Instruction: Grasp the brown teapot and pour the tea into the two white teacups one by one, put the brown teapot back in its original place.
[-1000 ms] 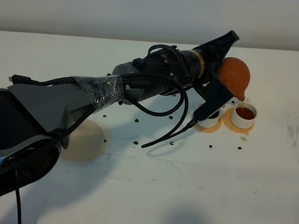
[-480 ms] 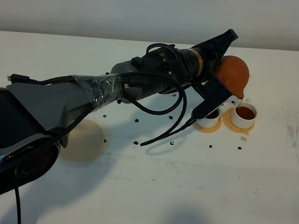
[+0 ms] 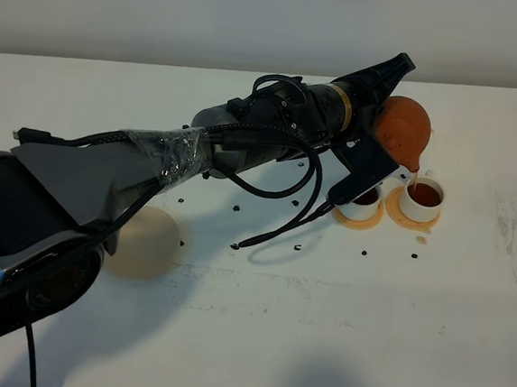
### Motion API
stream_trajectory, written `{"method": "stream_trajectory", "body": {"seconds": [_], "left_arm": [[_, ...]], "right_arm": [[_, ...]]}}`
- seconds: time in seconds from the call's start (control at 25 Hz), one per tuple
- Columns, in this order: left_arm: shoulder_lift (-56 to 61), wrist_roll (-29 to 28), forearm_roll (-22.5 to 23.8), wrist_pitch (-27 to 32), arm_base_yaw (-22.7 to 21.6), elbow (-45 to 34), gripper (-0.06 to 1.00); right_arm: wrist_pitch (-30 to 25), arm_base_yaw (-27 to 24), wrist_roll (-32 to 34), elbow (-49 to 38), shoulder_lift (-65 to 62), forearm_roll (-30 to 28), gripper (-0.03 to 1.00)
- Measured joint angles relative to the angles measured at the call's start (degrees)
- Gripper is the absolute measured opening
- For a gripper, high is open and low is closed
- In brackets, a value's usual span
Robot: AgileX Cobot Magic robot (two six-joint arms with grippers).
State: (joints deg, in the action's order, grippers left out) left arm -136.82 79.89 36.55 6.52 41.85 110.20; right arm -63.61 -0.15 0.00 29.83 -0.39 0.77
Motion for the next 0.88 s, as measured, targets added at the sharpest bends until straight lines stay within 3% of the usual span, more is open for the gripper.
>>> {"method": "stream_trajectory", "body": {"seconds": [0.88], "left_arm": [[0.0,3.1,0.0,-1.8,0.3,0.0,0.08]], "right_arm": [[0.0,0.0,0.0,0.0,0.0,0.0,0.46]]}}
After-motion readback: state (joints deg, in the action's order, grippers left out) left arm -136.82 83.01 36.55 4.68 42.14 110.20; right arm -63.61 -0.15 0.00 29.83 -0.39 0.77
